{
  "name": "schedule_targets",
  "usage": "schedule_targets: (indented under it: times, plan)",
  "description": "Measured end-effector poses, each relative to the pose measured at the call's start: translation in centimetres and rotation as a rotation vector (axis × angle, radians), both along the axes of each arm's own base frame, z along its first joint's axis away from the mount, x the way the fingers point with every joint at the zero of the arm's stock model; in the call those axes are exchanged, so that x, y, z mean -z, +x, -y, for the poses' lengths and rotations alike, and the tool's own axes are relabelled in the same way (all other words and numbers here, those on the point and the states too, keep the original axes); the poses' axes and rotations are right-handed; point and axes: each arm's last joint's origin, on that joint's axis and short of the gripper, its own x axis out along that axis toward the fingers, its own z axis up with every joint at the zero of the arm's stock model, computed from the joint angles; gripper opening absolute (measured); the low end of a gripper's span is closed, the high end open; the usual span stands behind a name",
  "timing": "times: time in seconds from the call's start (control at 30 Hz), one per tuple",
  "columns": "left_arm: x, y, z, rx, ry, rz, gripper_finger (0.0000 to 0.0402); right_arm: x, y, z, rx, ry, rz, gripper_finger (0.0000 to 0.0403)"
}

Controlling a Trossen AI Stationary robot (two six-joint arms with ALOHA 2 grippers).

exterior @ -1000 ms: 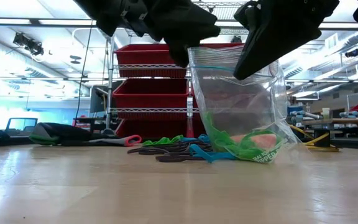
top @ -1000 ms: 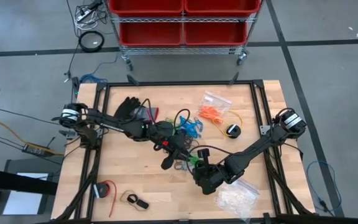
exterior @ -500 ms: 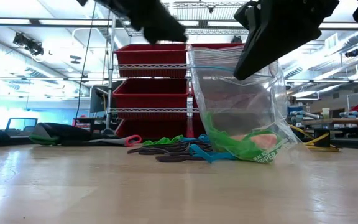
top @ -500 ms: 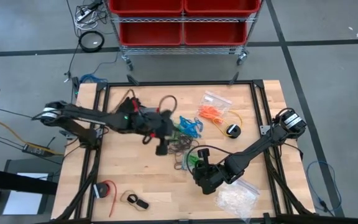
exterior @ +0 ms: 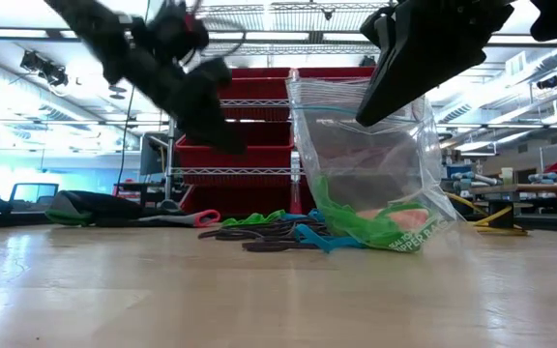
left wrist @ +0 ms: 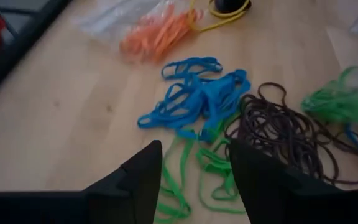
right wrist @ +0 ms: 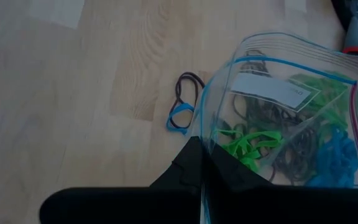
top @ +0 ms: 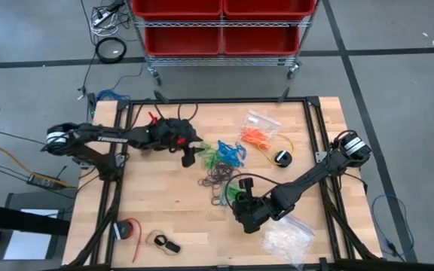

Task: Sort rubber bands
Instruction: Put the green rubber band into the transparent zip bag

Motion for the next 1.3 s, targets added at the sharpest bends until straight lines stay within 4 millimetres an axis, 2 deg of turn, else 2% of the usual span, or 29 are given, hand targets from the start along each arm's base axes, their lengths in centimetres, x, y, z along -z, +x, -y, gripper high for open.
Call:
schedule_targets:
  times: [0.2,0.37,0.47,0.57,0.63,0.7,0.77,0.93,1.13,1.3]
  plan:
    - [4.5,-0.2,-2.7,-0.074,-0.156,-0.087,0.0197,0.0,0.2,0.3,0.016,0.007,0.004,0.0000]
    - [7.6,0.4,-3.4,-0.118,-0.155,-0.154,0.0197,0.0,0.3,0.4,0.027,0.016,0.010,0.0000]
    - [8.7,0.8,-3.5,-0.116,-0.154,-0.158,0.0190,0.0,0.3,0.3,0.027,0.017,0.011,0.0000]
    - [9.1,1.1,-3.7,-0.124,-0.141,-0.160,0.0146,0.0,0.3,0.3,0.026,0.016,0.010,0.0000]
    - [9.1,1.0,-3.7,-0.114,-0.129,-0.164,0.0088,0.0,0.3,0.3,0.026,0.016,0.012,0.0000]
    - [8.7,0.9,-3.5,-0.099,-0.139,-0.164,0.0027,0.0,0.3,0.3,0.025,0.016,0.011,0.0000]
    - [8.2,0.7,-3.4,-0.079,-0.159,-0.161,0.0012,0.0,0.3,0.3,0.025,0.017,0.013,0.0000]
    - [4.1,0.8,-2.8,-0.054,-0.133,-0.089,0.0004,0.0,0.3,0.3,0.025,0.017,0.012,0.0000]
    - [-1.0,0.4,-1.0,0.011,-0.089,0.017,0.0002,-0.1,0.3,0.3,0.025,0.019,0.015,0.0000]
    - [-3.9,0.4,1.0,0.126,-0.102,0.113,0.0001,-0.1,0.3,0.3,0.025,0.021,0.020,0.0000]
